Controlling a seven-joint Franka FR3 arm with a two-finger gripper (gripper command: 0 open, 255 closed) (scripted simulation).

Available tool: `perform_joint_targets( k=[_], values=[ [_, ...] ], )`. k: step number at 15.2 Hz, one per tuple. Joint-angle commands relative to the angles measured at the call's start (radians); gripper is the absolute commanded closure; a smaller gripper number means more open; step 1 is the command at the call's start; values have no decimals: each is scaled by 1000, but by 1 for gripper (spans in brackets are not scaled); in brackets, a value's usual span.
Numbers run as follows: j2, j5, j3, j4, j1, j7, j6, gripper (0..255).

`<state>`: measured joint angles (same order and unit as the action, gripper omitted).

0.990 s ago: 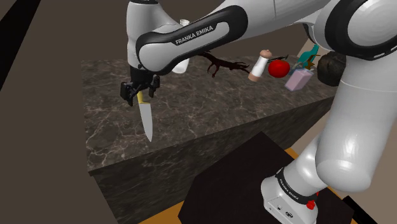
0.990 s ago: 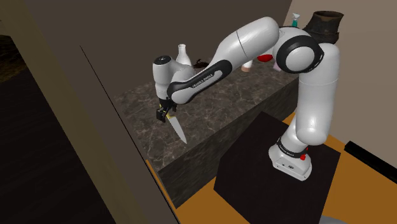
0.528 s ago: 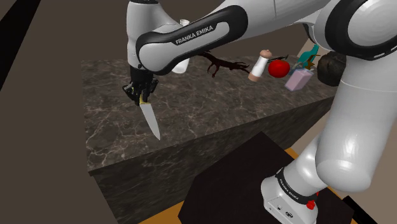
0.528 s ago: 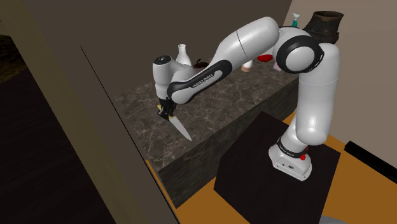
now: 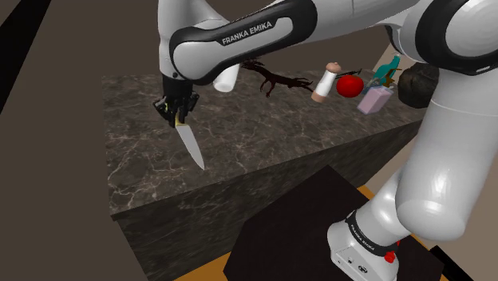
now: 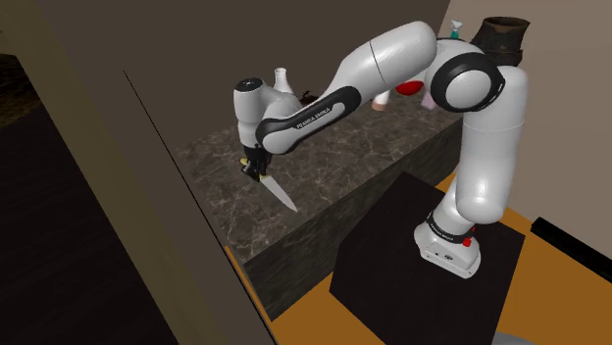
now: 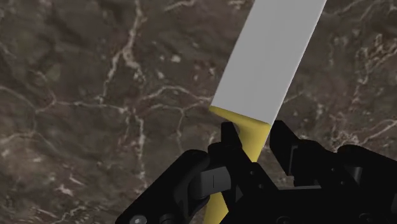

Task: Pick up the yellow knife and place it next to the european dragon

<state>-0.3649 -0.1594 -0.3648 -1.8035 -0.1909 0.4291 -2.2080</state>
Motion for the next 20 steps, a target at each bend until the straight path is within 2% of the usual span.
perform_joint_targets(
  k=[1,20],
  values=[
    [12,6,-3,11,1,-3,23,255],
    [89,47,-19,167,8,-31,250,255]
  ],
)
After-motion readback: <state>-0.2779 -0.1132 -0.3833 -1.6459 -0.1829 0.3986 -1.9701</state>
